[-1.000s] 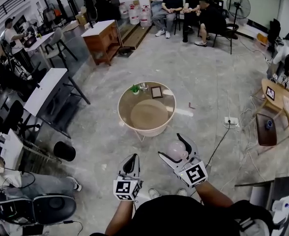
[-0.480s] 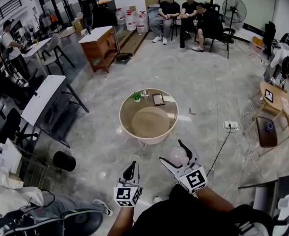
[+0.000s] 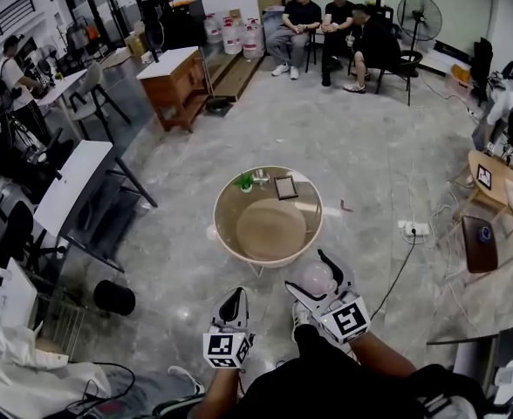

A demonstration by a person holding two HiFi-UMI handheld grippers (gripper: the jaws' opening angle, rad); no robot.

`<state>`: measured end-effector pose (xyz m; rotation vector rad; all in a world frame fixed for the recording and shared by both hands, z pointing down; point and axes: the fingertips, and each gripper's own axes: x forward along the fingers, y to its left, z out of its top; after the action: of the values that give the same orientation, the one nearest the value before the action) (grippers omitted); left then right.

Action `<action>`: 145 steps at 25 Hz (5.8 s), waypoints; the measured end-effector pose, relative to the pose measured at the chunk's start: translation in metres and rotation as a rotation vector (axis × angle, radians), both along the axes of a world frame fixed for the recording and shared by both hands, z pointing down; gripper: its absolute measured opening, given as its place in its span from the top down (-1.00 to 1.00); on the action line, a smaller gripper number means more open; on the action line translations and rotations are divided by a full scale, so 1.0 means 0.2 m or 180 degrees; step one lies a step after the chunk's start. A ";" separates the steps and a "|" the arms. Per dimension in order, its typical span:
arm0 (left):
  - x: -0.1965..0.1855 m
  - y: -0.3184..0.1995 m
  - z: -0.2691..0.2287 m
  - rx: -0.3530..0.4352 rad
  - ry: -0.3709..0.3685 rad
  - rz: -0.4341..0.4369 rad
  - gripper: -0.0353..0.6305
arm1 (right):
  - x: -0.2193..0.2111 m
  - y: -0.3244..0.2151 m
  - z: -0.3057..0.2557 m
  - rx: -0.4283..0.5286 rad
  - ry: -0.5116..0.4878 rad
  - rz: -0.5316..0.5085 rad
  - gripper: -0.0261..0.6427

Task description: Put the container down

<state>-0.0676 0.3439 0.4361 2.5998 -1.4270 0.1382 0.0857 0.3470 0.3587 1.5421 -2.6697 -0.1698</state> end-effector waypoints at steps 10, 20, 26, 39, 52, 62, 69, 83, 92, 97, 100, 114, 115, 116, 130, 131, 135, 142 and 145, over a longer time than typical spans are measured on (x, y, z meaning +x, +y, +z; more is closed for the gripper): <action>0.04 -0.54 -0.02 -0.0051 -0.0105 -0.0175 0.91 | 0.07 -0.58 0.05 -0.0145 -0.0027 -0.0217 -0.30; 0.27 -1.02 -0.05 0.0003 -0.0186 -0.0166 0.91 | 0.11 -1.03 0.05 -0.0192 0.0026 -0.0591 -0.30; 0.24 -1.23 0.00 -0.0044 -0.0247 -0.0144 0.91 | 0.06 -1.21 0.07 -0.0170 0.0064 -0.0692 -0.30; -0.14 -1.79 0.07 -0.0077 -0.0128 -0.0308 0.91 | -0.25 -1.83 0.18 -0.0315 0.0176 -0.0645 -0.30; -0.47 -2.14 0.16 -0.0208 -0.0035 -0.0349 0.91 | -0.60 -2.30 0.25 -0.0447 0.0120 -0.0546 -0.30; -0.59 -2.31 0.41 -0.0421 -0.0017 -0.0689 0.91 | -0.72 -2.53 0.56 -0.0734 0.0330 -0.0815 -0.30; -0.54 -2.47 0.68 -0.0488 -0.0206 -0.0612 0.91 | -0.77 -2.71 1.01 -0.0975 0.0482 -0.0797 -0.30; -0.42 -2.64 1.44 -0.0821 -0.0293 -0.0444 0.91 | -0.74 -2.80 2.22 -0.1673 0.0711 -0.0826 -0.30; -0.35 -2.66 1.73 -0.0886 -0.0357 -0.0303 0.91 | -0.72 -2.80 2.81 -0.2057 0.0987 -0.0811 -0.30; -0.35 -2.67 1.76 -0.0926 -0.0228 -0.0413 0.91 | -0.73 -2.80 2.90 -0.2108 0.1124 -0.0874 -0.30; -0.34 -2.66 1.76 -0.0871 -0.0424 -0.0257 0.91 | -0.70 -2.78 2.95 -0.2233 0.1235 -0.0837 -0.30; -0.30 -2.63 1.66 -0.0977 -0.0224 -0.0337 0.91 | -0.71 -2.73 2.89 -0.2173 0.1106 -0.0943 -0.33; -0.29 -2.63 1.63 -0.0985 -0.0221 -0.0337 0.91 | -0.70 -2.73 2.84 -0.2133 0.1073 -0.0932 -0.33; -0.29 -2.63 1.60 -0.0973 -0.0208 -0.0350 0.91 | -0.69 -2.73 2.78 -0.2092 0.1046 -0.0916 -0.33; -0.31 -2.64 0.62 -0.0265 -0.0048 -0.0794 0.91 | -0.65 -2.56 1.14 -0.0829 0.0591 -0.1265 -0.17; -0.31 -2.62 0.56 -0.0266 -0.0029 -0.0815 0.91 | -0.64 -2.52 1.05 -0.0809 0.0586 -0.1254 -0.07; -0.33 -2.52 0.41 -0.0295 -0.0008 -0.0826 0.91 | -0.64 -2.42 0.77 -0.0774 0.0521 -0.1197 0.31; -0.21 -2.43 0.20 -0.0136 -0.0053 -0.0659 0.91 | -0.52 -2.40 0.37 -0.0491 0.0395 -0.1062 0.92; -0.14 -2.36 0.14 -0.0094 -0.0036 -0.0587 0.91 | -0.50 -2.36 0.23 -0.0332 0.0516 -0.1149 0.93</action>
<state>-0.0957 -0.1283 0.4646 2.4324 -1.6460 0.1486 -0.0152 -0.1259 0.4050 0.9633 -2.7490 -0.1589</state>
